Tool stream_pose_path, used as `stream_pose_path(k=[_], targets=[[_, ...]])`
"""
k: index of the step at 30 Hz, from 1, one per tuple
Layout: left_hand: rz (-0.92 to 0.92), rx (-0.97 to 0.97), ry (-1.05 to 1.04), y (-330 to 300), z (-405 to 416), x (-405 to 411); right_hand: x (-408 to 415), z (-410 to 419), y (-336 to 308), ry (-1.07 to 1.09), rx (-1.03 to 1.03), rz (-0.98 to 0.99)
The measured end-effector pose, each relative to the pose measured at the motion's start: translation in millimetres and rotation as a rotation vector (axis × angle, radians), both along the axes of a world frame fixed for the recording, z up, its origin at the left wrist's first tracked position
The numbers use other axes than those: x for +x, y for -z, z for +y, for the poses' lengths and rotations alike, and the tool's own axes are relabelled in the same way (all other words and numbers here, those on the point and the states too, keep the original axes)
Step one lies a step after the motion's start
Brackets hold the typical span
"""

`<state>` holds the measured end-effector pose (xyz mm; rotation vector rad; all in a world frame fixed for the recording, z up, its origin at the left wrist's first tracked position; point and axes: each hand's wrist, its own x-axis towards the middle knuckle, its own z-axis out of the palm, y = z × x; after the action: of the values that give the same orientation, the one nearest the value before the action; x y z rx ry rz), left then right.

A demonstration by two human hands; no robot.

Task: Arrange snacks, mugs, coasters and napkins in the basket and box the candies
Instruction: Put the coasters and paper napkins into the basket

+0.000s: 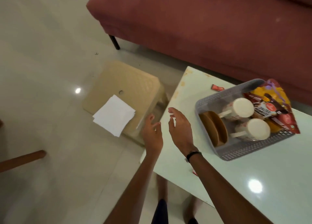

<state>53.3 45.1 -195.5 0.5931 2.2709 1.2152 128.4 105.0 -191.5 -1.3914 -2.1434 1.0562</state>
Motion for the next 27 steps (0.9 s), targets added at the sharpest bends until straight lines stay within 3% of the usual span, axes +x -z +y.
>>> stream_pose_path(k=[8, 12, 17, 19, 27], targets=[[0.037, -0.061, -0.441, 36, -49, -110, -127, -12, 26, -0.202, -0.224, -0.077], [-0.180, -0.162, -0.565, 52, -54, -147, -168, -9, 42, -0.254, -0.241, -0.193], [-0.528, -0.122, -0.732, 60, -49, -168, -193, -10, 58, -0.254, -0.193, -0.265], [-0.582, -0.121, -0.752, 59, -47, -171, -196, -12, 62, -0.243, -0.194, -0.268], [-0.382, -0.142, -0.620, 44, -42, -170, -189, -12, 60, -0.145, -0.487, -0.068]])
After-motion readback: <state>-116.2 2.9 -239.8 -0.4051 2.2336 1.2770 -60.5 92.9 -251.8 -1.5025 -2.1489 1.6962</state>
